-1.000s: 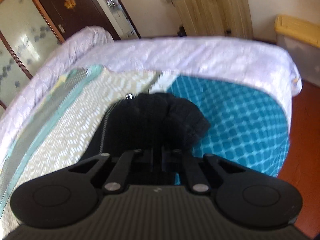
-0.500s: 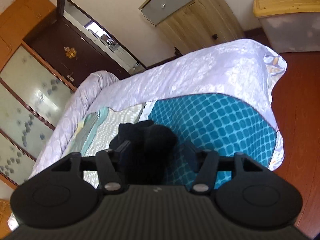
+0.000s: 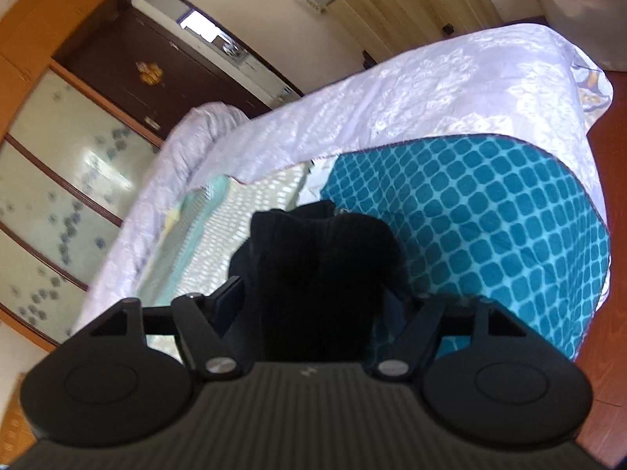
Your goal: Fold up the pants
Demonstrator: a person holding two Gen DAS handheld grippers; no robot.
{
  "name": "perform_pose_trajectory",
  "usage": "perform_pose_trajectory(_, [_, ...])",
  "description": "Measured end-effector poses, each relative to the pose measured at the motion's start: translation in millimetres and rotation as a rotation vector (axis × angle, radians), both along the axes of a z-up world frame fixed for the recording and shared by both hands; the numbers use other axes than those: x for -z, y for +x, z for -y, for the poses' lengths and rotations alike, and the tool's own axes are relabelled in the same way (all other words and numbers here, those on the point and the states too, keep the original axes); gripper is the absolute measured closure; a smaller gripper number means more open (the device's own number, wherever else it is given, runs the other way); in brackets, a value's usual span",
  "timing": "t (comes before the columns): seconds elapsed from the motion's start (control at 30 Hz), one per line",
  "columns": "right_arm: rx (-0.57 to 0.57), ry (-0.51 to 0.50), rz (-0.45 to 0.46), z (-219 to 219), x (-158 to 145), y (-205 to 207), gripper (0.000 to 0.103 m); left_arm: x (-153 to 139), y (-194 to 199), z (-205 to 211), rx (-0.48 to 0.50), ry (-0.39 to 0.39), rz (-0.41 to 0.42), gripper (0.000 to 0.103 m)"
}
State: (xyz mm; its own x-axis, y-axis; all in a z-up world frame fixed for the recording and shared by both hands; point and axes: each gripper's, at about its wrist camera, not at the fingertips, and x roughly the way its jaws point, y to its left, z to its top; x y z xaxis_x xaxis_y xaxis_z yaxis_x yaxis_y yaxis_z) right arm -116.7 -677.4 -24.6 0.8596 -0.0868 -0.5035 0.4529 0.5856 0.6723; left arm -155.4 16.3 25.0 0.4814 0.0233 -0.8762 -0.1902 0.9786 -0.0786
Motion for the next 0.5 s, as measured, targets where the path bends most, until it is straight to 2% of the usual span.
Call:
perform_pose_trajectory(0.03, [-0.022,-0.012,-0.018,-1,0,6,0.091,6,0,3,0.004,0.026,-0.02,0.046])
perform_pose_trajectory(0.1, [-0.045,-0.018,-0.018,-6,-6,10,0.09,5,-4,7,0.02,0.051,-0.007,0.046])
perform_pose_trajectory(0.2, [-0.15,-0.145,0.082,-32,-37,1,0.09,-8,-10,1,0.018,0.005,0.019,0.045])
perform_pose_trajectory(0.33, [-0.431,-0.393,0.142,-103,-78,-7,0.089,-25,-23,-10,0.013,-0.07,0.082,0.045])
perform_pose_trajectory(0.43, [-0.66,-0.56,0.145,-168,-86,-15,0.089,-37,-37,-15,0.027,-0.121,0.138,0.043])
perform_pose_trajectory(0.5, [-0.799,-0.667,0.11,-211,-79,-22,0.089,-42,-48,-18,0.03,-0.129,0.165,0.038])
